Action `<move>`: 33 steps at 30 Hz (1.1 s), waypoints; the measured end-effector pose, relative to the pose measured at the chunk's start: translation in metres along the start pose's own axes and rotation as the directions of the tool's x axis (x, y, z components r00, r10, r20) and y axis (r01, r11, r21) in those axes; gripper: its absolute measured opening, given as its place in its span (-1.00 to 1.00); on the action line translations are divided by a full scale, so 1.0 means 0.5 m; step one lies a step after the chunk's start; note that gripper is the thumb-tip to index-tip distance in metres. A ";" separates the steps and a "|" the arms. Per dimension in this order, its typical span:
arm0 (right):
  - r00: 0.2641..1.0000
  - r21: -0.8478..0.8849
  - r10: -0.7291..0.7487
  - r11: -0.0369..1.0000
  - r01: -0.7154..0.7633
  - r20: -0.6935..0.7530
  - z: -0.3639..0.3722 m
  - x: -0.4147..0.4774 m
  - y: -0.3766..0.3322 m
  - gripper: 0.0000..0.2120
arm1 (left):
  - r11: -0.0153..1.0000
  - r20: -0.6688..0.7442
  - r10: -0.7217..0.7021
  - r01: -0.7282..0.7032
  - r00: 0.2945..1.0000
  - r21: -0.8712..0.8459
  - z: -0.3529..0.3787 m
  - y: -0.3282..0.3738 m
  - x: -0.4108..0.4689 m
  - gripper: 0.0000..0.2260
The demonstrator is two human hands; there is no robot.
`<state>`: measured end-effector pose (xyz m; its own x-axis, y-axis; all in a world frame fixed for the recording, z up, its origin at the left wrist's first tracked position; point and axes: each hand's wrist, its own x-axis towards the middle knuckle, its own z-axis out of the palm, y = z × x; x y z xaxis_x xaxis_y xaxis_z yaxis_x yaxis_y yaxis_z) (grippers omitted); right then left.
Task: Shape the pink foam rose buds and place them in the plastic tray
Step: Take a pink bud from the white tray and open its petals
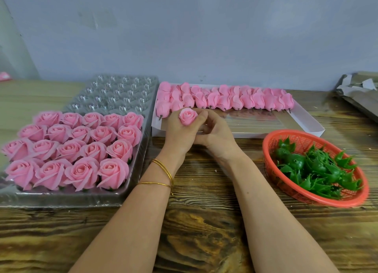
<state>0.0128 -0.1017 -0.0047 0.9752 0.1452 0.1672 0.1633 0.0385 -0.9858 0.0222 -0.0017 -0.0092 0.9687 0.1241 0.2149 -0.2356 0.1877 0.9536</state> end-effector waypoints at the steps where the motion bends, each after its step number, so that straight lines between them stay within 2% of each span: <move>1: 1.000 -0.022 -0.008 1.000 0.008 -0.018 0.002 0.000 0.001 -0.40 | 1.000 -0.006 -0.014 0.014 1.000 -0.012 0.000 -0.001 0.000 -0.94; 7: 0.996 -0.049 -0.035 0.998 0.031 -0.082 0.005 0.003 0.004 -0.43 | 0.996 0.020 -0.032 0.034 0.999 -0.082 0.001 0.005 -0.002 -0.91; 12: 0.999 0.029 0.023 0.999 -0.022 -0.045 -0.006 -0.001 -0.001 -0.41 | 0.991 0.094 -0.069 0.079 0.993 -0.108 -0.005 0.009 -0.001 -0.92; 16: 0.999 0.011 0.024 1.000 -0.024 -0.027 -0.014 -0.003 -0.004 -0.42 | 0.990 0.164 -0.068 0.086 0.984 -0.108 -0.007 0.008 0.000 -0.92; 21: 0.998 -0.089 -0.025 0.996 0.020 -0.059 -0.004 -0.003 -0.004 -0.44 | 0.991 0.108 -0.089 0.099 0.990 -0.088 -0.003 0.005 0.001 -0.80; 26: 0.998 -0.122 -0.037 0.992 0.030 -0.054 -0.005 -0.001 -0.003 -0.40 | 0.987 0.050 -0.111 0.116 0.993 -0.113 -0.001 -0.001 0.006 -0.95; 33: 0.995 -0.147 -0.063 0.988 0.050 -0.084 -0.003 0.003 0.005 -0.46 | 0.990 0.023 -0.085 0.087 0.996 -0.115 0.000 -0.001 0.005 -0.95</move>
<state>0.0150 -0.1029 -0.0068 0.9721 0.0594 0.2269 0.2319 -0.1001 -0.9676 0.0248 -0.0018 -0.0093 0.9868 0.0851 0.1377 -0.1575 0.3082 0.9382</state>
